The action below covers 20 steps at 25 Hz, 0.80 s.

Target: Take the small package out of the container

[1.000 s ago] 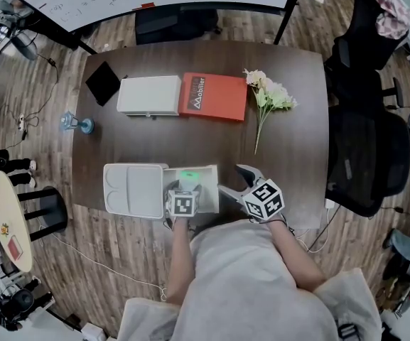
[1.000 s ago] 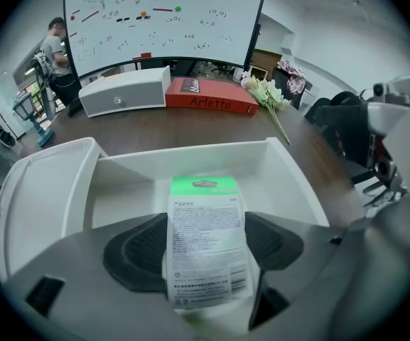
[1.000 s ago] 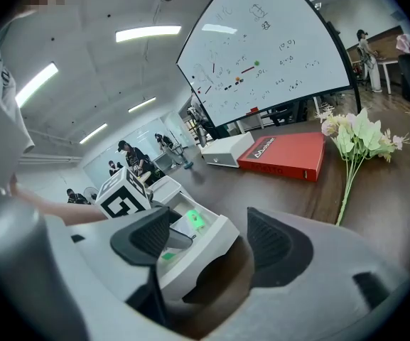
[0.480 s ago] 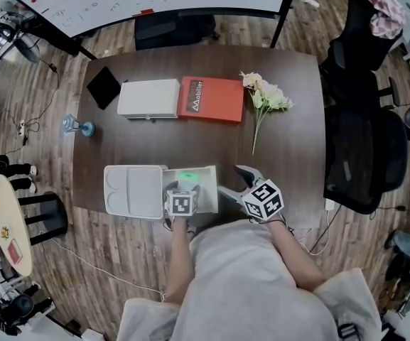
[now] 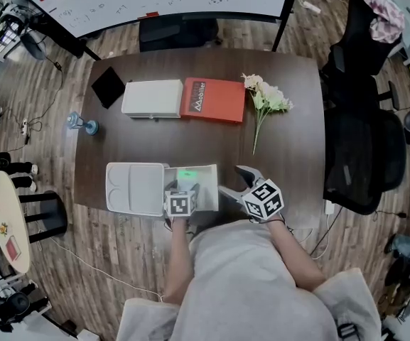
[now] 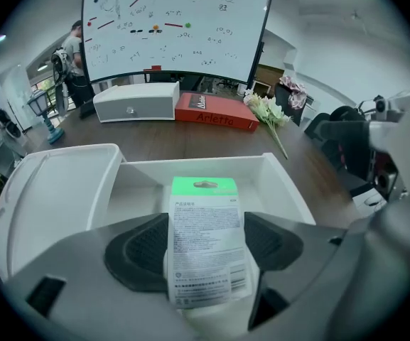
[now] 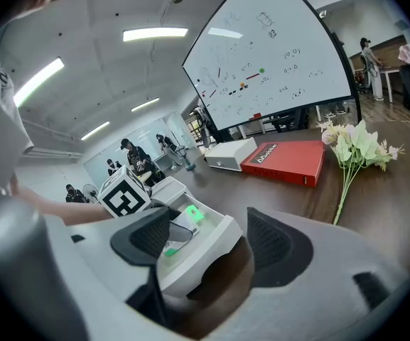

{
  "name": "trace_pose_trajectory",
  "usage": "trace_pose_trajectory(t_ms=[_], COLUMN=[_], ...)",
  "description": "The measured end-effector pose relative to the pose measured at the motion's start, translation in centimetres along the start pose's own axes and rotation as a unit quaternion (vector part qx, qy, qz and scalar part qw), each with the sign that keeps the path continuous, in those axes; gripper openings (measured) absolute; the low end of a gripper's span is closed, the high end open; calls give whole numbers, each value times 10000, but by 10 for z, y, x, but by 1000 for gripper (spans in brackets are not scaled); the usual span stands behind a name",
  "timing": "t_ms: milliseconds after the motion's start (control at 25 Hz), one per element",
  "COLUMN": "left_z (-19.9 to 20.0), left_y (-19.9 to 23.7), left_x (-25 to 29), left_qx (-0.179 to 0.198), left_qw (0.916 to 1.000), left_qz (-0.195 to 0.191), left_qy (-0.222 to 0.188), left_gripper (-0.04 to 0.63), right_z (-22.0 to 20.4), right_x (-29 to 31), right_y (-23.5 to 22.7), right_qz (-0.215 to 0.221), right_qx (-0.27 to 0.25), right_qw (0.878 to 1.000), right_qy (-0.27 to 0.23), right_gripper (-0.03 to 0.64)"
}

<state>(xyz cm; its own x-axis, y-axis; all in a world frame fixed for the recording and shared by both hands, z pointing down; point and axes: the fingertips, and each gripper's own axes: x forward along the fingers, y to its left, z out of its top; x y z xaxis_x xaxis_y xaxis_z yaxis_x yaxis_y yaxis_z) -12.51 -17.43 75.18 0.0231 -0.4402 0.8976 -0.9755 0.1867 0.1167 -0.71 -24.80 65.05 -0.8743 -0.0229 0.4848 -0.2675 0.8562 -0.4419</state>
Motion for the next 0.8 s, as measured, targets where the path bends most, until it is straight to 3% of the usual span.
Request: trace_pose_trajectory(t_ms=[800], left_z=[17], left_y=[2], left_x=[-43], left_qx=[-432], left_qw=[9926], left_qz=[229], left_qy=[-1108], left_gripper=[307], right_z=[-10], right_x=[0], right_y=[24], right_qz=[273], right_qx=[-284], right_qw=[9991], right_qy=[173], right_gripper=[341])
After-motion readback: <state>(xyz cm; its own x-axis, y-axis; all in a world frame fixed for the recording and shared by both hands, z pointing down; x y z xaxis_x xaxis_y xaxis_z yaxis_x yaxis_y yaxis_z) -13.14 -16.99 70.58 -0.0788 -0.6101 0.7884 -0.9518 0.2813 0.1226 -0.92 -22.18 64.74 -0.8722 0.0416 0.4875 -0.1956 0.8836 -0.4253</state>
